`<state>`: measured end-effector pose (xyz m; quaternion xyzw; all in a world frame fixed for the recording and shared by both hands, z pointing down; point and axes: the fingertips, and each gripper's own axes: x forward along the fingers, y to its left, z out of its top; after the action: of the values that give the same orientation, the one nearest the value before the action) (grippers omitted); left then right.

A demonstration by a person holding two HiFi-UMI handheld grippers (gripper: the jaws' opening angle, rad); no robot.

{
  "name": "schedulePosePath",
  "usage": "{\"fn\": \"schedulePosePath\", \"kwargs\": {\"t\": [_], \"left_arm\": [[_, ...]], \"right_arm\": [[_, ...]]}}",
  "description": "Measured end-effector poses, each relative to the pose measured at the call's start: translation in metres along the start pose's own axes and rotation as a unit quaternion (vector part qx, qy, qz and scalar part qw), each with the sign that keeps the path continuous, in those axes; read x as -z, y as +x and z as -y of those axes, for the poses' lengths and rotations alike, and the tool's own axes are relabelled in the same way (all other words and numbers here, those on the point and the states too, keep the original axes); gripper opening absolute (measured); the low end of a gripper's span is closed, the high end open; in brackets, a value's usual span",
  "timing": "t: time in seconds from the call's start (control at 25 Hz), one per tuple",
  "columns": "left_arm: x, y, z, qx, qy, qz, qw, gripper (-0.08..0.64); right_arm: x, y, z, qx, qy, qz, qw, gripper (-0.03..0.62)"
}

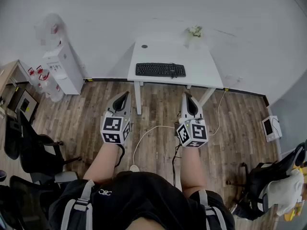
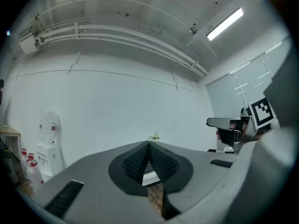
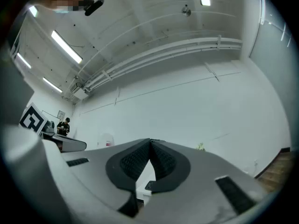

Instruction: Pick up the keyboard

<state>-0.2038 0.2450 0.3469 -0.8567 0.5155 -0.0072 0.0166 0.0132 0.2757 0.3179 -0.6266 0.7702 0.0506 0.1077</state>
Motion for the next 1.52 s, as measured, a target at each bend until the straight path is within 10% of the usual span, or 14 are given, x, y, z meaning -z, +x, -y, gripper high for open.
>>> {"fn": "schedulePosePath", "kwargs": {"t": [1.52], "left_arm": [[0.023,0.044,-0.079,0.055,-0.004,0.012,0.9984,0.009]], "right_arm": [[0.044,0.053,-0.034,0.091,-0.038,-0.002,0.995,0.006]]}}
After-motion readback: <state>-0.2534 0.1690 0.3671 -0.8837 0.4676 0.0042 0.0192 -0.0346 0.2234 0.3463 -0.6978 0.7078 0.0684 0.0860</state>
